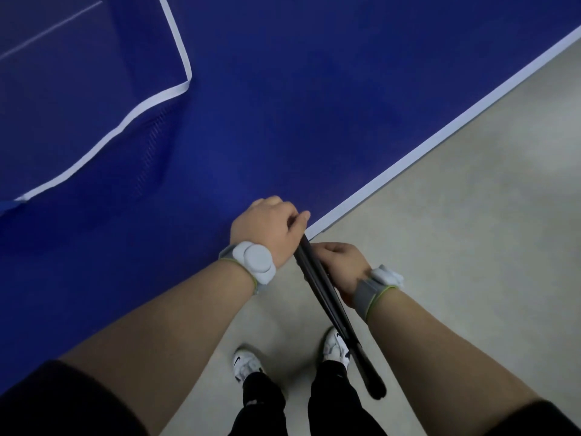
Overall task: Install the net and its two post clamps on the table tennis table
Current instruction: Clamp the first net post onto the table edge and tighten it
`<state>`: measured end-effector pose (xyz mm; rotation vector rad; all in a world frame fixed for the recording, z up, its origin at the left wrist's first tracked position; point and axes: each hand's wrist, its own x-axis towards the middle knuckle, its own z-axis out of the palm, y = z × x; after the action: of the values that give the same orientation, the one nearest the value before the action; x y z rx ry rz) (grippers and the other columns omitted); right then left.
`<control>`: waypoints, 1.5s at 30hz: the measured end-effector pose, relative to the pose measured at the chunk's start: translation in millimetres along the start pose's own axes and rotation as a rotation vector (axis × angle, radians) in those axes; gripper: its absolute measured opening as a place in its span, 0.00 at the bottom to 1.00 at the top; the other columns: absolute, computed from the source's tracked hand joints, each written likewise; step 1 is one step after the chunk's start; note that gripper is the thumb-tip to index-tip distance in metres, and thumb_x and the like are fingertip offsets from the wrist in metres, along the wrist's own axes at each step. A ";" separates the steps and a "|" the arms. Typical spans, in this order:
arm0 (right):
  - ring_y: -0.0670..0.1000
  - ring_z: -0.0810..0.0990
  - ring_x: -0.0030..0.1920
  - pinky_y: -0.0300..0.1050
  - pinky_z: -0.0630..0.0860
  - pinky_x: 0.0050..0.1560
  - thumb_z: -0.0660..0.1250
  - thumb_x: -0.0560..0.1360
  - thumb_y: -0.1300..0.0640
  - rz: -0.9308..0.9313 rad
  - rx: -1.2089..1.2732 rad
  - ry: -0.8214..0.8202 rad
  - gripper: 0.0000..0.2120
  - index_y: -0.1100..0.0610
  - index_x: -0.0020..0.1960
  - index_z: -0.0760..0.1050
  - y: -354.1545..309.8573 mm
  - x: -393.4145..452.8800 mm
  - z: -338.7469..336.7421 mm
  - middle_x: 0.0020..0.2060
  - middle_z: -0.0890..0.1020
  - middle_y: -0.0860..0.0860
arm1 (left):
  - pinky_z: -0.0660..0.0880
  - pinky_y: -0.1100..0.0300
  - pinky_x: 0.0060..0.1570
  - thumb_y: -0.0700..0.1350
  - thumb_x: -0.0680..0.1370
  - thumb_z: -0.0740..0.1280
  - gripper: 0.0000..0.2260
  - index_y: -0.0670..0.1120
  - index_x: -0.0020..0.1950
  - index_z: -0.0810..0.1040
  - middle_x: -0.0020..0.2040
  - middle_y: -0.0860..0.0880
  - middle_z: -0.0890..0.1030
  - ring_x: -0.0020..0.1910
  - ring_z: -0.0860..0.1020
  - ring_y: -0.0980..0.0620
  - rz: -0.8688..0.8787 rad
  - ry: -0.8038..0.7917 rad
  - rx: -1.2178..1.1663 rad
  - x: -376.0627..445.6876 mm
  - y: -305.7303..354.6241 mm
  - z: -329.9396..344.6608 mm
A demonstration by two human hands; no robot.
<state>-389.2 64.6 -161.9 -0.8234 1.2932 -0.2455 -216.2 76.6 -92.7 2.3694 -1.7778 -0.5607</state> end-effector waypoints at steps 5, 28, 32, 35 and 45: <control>0.57 0.85 0.39 0.46 0.81 0.39 0.73 0.78 0.60 0.028 0.128 -0.064 0.08 0.60 0.53 0.89 -2.4 0.7 -0.1 0.41 0.89 0.60 | 0.77 0.51 0.44 0.65 0.80 0.56 0.19 0.54 0.47 0.79 0.49 0.53 0.76 0.50 0.74 0.49 0.009 0.116 0.084 17.8 21.2 4.0; 0.57 0.81 0.31 0.46 0.80 0.33 0.66 0.79 0.39 0.358 0.544 -0.534 0.33 0.69 0.67 0.78 52.4 1.7 -8.3 0.39 0.83 0.62 | 0.66 0.40 0.71 0.67 0.79 0.59 0.25 0.53 0.69 0.73 0.78 0.50 0.68 0.76 0.66 0.44 0.031 0.193 0.155 42.4 16.9 21.7; 0.59 0.80 0.32 0.48 0.79 0.33 0.79 0.65 0.37 0.389 0.601 -0.582 0.32 0.64 0.54 0.83 61.2 13.9 -13.3 0.40 0.80 0.63 | 0.65 0.40 0.71 0.66 0.81 0.57 0.25 0.52 0.70 0.74 0.78 0.50 0.68 0.77 0.66 0.46 0.010 0.205 0.146 46.1 19.1 20.8; 0.58 0.78 0.28 0.47 0.78 0.30 0.75 0.72 0.39 0.366 0.609 -0.581 0.27 0.65 0.49 0.82 56.9 17.0 -16.6 0.35 0.79 0.62 | 0.65 0.42 0.70 0.65 0.82 0.58 0.24 0.52 0.70 0.75 0.78 0.50 0.69 0.76 0.67 0.46 0.000 0.226 0.172 48.6 21.2 17.9; 0.63 0.87 0.44 0.70 0.80 0.64 0.74 0.65 0.26 0.275 0.447 -0.541 0.38 0.60 0.54 0.87 60.1 51.9 7.6 0.45 0.88 0.62 | 0.61 0.47 0.70 0.62 0.84 0.54 0.25 0.49 0.73 0.73 0.77 0.50 0.70 0.74 0.69 0.49 0.031 0.242 0.138 60.0 21.7 7.6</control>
<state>-383.6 78.9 -240.1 -0.2893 0.7825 -0.0749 -224.3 14.2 -105.9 2.3719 -1.7923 -0.1426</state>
